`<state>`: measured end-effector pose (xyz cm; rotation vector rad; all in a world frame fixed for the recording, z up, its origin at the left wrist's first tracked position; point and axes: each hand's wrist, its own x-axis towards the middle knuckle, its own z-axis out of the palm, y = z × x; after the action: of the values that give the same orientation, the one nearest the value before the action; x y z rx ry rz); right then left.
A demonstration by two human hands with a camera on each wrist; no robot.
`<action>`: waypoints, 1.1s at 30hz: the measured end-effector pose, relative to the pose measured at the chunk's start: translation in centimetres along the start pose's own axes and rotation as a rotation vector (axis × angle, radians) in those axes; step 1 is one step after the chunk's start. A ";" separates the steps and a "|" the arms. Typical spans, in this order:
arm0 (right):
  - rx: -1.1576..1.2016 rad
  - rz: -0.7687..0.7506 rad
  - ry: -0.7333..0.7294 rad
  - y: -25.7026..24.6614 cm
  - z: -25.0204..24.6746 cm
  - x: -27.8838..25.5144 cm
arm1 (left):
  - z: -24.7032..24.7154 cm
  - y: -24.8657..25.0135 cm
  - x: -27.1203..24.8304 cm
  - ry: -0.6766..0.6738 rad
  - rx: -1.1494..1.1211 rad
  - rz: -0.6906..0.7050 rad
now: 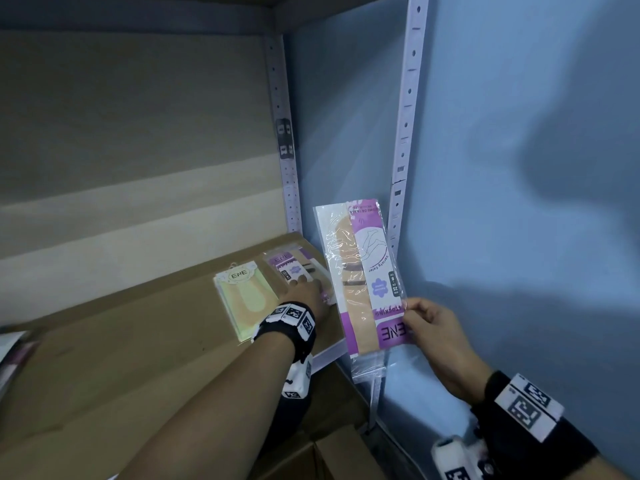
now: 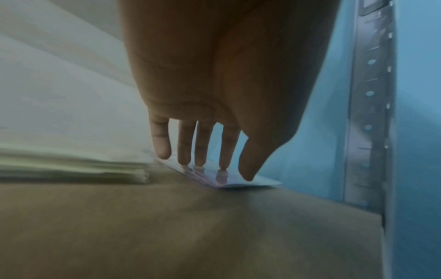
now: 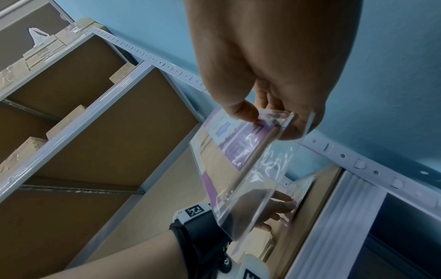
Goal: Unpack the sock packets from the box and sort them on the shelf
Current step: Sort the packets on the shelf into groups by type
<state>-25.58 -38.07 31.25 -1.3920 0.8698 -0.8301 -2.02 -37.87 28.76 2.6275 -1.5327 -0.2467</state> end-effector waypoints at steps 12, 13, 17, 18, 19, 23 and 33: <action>-0.003 0.004 -0.008 0.1 0.3 -0.1 | -0.3 -0.3 1.7 -0.086 0.061 0.015; -0.005 0.004 -0.008 0.0 0.3 -0.1 | -0.4 -0.2 1.6 -0.091 0.053 0.021; -0.005 -0.013 0.007 -0.3 0.5 -0.1 | -1.9 -0.4 0.8 0.070 -0.133 0.054; -0.010 -0.021 0.012 -0.4 0.6 0.0 | -2.5 -0.6 0.3 0.132 -0.259 0.064; -0.015 -0.028 0.018 -0.4 0.8 0.0 | -3.2 -0.8 -0.5 0.187 -0.394 0.068; -0.009 -0.029 0.075 -0.6 1.9 0.5 | -5.2 -2.3 -4.0 0.369 -0.767 0.082; -0.054 -0.052 0.076 -1.2 5.7 0.5 | -6.0 -3.5 -10.0 0.178 -1.346 0.188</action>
<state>-20.25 -35.90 32.43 -1.4425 0.9241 -0.9100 -2.70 -27.45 35.07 1.3832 -0.9422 -0.6897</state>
